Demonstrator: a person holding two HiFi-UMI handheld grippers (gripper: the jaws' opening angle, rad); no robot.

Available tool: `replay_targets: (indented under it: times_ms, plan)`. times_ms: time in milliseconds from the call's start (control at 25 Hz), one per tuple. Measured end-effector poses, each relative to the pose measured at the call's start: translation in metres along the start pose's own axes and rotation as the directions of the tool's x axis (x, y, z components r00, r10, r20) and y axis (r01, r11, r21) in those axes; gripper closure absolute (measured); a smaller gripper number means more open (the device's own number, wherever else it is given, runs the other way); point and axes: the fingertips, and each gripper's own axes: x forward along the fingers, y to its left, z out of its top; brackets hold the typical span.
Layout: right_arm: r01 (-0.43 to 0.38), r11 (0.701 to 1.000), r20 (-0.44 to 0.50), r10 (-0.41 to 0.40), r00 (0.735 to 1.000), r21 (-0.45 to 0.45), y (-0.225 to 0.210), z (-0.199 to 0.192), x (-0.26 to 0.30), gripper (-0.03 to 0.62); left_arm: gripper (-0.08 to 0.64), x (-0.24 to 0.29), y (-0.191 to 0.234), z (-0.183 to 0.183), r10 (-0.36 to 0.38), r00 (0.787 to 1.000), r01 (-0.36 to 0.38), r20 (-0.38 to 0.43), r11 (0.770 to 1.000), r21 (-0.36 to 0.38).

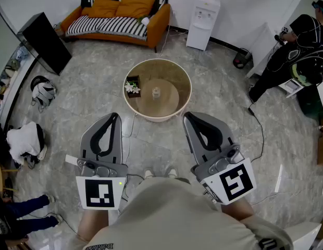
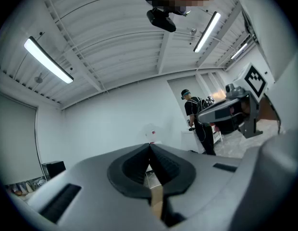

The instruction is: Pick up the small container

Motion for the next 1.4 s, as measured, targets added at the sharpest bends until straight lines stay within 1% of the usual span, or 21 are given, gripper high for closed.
replay_targets:
  times_ms: [80,200,320,760,1000,1240,1400]
  plan:
    - [0.019,1.000,-0.003,-0.019,1.000,-0.008,-0.002,0.000,-0.002,0.595,0.554,-0.001,-0.001,-0.002,-0.010,1.000,0.010,-0.007,1.000,-0.014]
    - [0.037,0.999,-0.008,-0.037,0.999,-0.008,-0.007,-0.002,-0.006,0.597,0.554,-0.001,-0.002,-0.005,0.002,1.000,-0.002,-0.023,1.000,0.010]
    - [0.038,0.999,0.001,-0.038,0.999,0.017,-0.011,-0.003,-0.011,0.595,0.554,0.002,-0.005,-0.007,0.014,0.999,-0.014,-0.035,1.000,0.003]
    - [0.052,0.997,0.006,-0.052,0.999,0.052,-0.034,-0.017,-0.036,0.595,0.554,0.010,-0.037,-0.011,0.001,0.998,-0.002,-0.070,1.000,-0.009]
    - [0.041,0.998,0.008,-0.041,0.999,0.043,-0.051,-0.026,-0.053,0.595,0.554,0.018,-0.060,-0.005,0.007,0.997,-0.006,-0.072,1.000,0.004]
    - [0.021,0.997,0.015,-0.022,1.000,0.074,-0.067,-0.029,-0.069,0.595,0.554,0.021,-0.089,0.003,0.007,0.997,-0.007,-0.080,1.000,0.003]
    - [0.005,0.998,0.026,-0.006,1.000,0.059,-0.069,-0.033,-0.072,0.595,0.554,0.019,-0.097,0.001,0.019,0.996,-0.019,-0.084,1.000,-0.001]
